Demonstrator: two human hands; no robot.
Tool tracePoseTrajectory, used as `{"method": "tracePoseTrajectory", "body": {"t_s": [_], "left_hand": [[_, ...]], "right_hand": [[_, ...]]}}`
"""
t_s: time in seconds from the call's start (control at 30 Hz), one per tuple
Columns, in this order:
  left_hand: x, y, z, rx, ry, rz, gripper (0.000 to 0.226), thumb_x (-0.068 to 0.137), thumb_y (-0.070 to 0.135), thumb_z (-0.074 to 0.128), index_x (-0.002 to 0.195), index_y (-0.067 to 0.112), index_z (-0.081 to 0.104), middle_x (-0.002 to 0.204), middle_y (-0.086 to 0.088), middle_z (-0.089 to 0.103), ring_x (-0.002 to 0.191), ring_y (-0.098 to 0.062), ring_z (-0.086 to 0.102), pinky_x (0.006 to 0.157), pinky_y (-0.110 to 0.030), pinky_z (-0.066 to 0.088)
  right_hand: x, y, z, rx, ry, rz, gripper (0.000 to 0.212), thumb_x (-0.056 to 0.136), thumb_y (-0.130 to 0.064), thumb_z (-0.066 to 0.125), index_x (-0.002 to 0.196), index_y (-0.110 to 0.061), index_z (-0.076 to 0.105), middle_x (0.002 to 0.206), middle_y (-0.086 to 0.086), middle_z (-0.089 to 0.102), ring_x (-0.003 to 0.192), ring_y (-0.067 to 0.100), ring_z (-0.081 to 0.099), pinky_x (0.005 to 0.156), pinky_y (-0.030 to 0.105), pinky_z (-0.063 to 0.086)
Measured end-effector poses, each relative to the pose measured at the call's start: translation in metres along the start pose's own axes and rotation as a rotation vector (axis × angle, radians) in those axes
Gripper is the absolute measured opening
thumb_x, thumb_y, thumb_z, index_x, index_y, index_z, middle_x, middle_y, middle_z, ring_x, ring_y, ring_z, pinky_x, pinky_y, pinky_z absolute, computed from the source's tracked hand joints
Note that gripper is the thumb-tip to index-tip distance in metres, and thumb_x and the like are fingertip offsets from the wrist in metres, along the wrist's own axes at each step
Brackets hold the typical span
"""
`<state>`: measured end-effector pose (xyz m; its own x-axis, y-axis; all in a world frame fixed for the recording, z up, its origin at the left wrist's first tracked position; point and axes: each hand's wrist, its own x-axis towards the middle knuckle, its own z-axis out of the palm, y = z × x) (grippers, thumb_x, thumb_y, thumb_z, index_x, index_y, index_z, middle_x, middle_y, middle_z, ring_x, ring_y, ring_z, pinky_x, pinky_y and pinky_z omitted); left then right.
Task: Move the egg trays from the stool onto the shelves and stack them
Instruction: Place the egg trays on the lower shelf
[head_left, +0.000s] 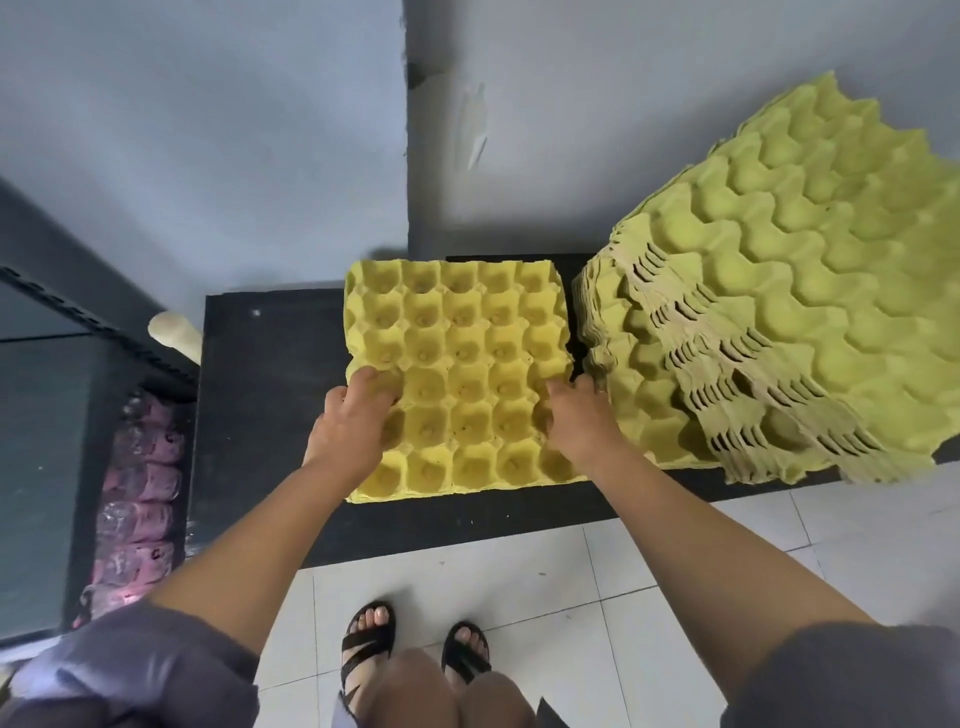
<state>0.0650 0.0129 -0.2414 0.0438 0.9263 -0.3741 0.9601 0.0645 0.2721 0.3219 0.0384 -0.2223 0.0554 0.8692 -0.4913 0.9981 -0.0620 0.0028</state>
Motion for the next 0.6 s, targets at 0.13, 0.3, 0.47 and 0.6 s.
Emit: {"method": "tracePoseTrajectory", "body": {"t_s": [0.13,0.3,0.47,0.6], "left_hand": [[0.004,-0.026,-0.009,-0.022,0.001,-0.012,0.062,0.086,-0.002,0.052,0.133,0.035,0.037,0.144,0.007,0.011,0.124,-0.026,0.030,0.084,-0.039,0.048],[0.005,-0.033,-0.011,-0.300,0.101,-0.223,0.055,0.084,0.003,0.057,0.134,0.014,0.036,0.134,-0.009,0.033,0.108,-0.032,0.049,0.074,-0.041,0.045],[0.016,-0.038,-0.020,-0.396,-0.020,-0.406,0.043,0.081,0.017,0.068,0.119,0.008,0.050,0.119,-0.015,0.048,0.093,-0.031,0.054,0.067,-0.036,0.041],[0.021,-0.041,-0.024,-0.544,-0.136,-0.459,0.044,0.077,0.013,0.071,0.115,0.010,0.050,0.110,-0.012,0.053,0.089,-0.026,0.053,0.076,-0.040,0.050]], "right_hand": [[-0.002,-0.003,0.003,0.037,0.029,-0.077,0.051,0.091,-0.010,0.053,0.140,-0.018,0.039,0.125,0.014,0.041,0.112,0.035,0.049,0.091,0.040,0.048],[-0.006,-0.009,0.011,0.076,0.044,-0.065,0.047,0.093,-0.010,0.050,0.138,-0.019,0.040,0.128,0.012,0.044,0.112,0.032,0.051,0.088,0.038,0.048],[-0.009,-0.015,0.011,0.073,0.191,-0.021,0.040,0.090,-0.009,0.055,0.128,-0.015,0.045,0.117,0.012,0.051,0.108,0.033,0.052,0.084,0.037,0.048],[-0.009,-0.014,-0.001,0.633,0.164,0.204,0.051,0.081,-0.004,0.062,0.125,-0.014,0.039,0.103,0.005,0.056,0.095,0.028,0.059,0.082,0.041,0.051]]}}
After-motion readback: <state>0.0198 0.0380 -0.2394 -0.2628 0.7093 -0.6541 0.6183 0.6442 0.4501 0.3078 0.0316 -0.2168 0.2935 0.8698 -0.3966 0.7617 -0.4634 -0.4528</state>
